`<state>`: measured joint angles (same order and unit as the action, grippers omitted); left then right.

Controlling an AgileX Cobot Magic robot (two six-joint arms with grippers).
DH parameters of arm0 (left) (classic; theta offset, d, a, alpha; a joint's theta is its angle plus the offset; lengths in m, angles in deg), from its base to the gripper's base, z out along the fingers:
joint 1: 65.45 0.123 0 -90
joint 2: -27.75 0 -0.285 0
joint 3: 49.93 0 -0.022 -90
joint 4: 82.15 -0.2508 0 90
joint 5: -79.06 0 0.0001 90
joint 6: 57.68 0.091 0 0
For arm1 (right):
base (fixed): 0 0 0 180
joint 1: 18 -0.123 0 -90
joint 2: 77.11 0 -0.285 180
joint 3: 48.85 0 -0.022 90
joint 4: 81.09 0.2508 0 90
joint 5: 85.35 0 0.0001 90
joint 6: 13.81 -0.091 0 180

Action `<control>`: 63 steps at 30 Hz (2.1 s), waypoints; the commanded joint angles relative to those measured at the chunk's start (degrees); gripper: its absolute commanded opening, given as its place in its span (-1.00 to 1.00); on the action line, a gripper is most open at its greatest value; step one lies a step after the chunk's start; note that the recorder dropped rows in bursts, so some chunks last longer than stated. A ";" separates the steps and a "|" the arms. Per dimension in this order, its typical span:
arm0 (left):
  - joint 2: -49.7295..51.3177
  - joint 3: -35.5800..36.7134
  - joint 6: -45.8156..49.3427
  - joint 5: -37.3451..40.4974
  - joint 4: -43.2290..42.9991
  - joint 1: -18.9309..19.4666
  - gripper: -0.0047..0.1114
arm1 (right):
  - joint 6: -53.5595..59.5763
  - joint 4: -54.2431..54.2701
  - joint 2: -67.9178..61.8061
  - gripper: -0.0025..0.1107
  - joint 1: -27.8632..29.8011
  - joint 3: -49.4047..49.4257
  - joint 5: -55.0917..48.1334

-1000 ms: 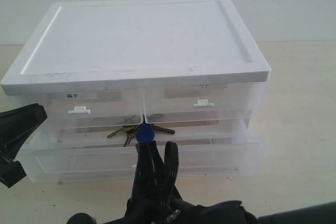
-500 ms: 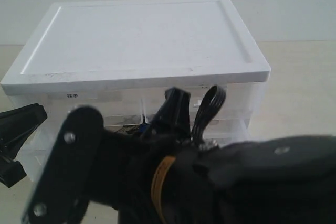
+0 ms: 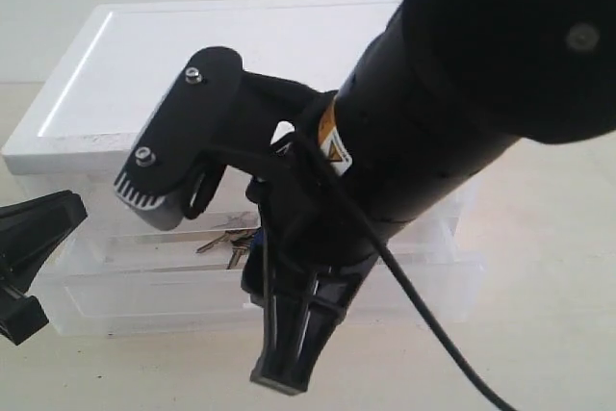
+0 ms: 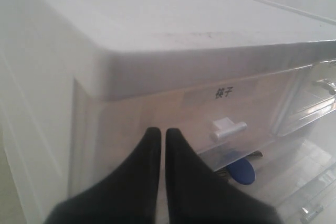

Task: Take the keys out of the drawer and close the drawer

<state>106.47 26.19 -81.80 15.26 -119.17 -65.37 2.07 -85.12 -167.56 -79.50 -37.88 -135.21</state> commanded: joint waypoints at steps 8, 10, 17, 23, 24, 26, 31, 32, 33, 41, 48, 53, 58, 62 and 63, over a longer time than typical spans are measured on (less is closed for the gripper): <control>0.38 -0.28 0.17 -0.28 -1.26 0.02 -0.84 | 6.04 -7.14 -7.01 -0.15 0.41 -0.42 2.28; 0.38 -0.28 -0.21 -0.15 -1.38 0.02 -0.84 | 6.04 -9.38 -7.97 -0.15 0.41 -0.42 3.34; 0.38 -0.28 -0.20 -0.79 -1.38 0.02 -0.84 | 5.89 -11.96 -9.49 -0.16 0.41 -0.42 5.92; 0.38 -0.28 -0.20 -0.30 -1.38 0.02 -0.84 | 5.04 -11.23 -12.11 -0.30 0.41 -0.42 5.21; 0.38 -0.28 -0.20 -0.30 -1.38 0.02 -0.84 | 5.03 -10.76 -12.54 -0.30 0.41 -0.42 5.05; 0.38 -0.28 -0.20 -0.30 -1.38 0.02 -0.84 | 5.25 -8.88 -13.10 -0.30 0.41 -0.42 4.48; 0.38 -0.28 -0.20 -0.19 -1.38 0.02 -0.84 | 7.95 -6.42 -13.99 -0.30 0.41 -0.42 3.77; 0.38 -0.28 -0.20 -0.19 -1.38 0.02 -0.84 | 9.10 -4.68 -13.72 -0.30 0.41 -0.42 3.77; 0.38 -0.28 -0.20 -0.19 -1.38 0.02 -0.84 | 10.45 -2.50 -13.27 -0.30 0.41 -0.42 3.38; 0.38 -0.28 -0.24 -0.43 -1.38 0.02 -0.84 | 16.44 2.65 -11.23 -0.30 -0.35 -0.42 -0.25; 0.38 -0.28 -0.24 -1.01 -1.38 0.02 -0.84 | 11.45 -8.51 -8.21 -0.29 -4.53 -0.42 1.82; 0.38 -0.28 -0.24 0.01 -1.38 0.02 -0.84 | -0.19 -19.49 -5.45 -0.29 -7.56 -0.42 3.30; 0.38 -0.28 -0.24 0.43 -1.83 0.02 -0.84 | -0.46 -19.46 -7.88 -0.29 -4.19 -0.42 -0.42; 0.38 -0.28 -0.24 0.29 -1.95 0.02 -0.84 | -0.24 -19.01 -9.48 -0.29 -3.05 -0.42 3.33; 0.38 -0.28 -0.24 0.18 -1.83 0.02 -0.84 | 0.31 -19.01 -10.17 -0.29 -3.05 -0.42 3.81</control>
<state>106.47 26.19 -81.80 15.65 -120.78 -65.37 1.99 -104.46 -176.95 -82.92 -38.31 -132.85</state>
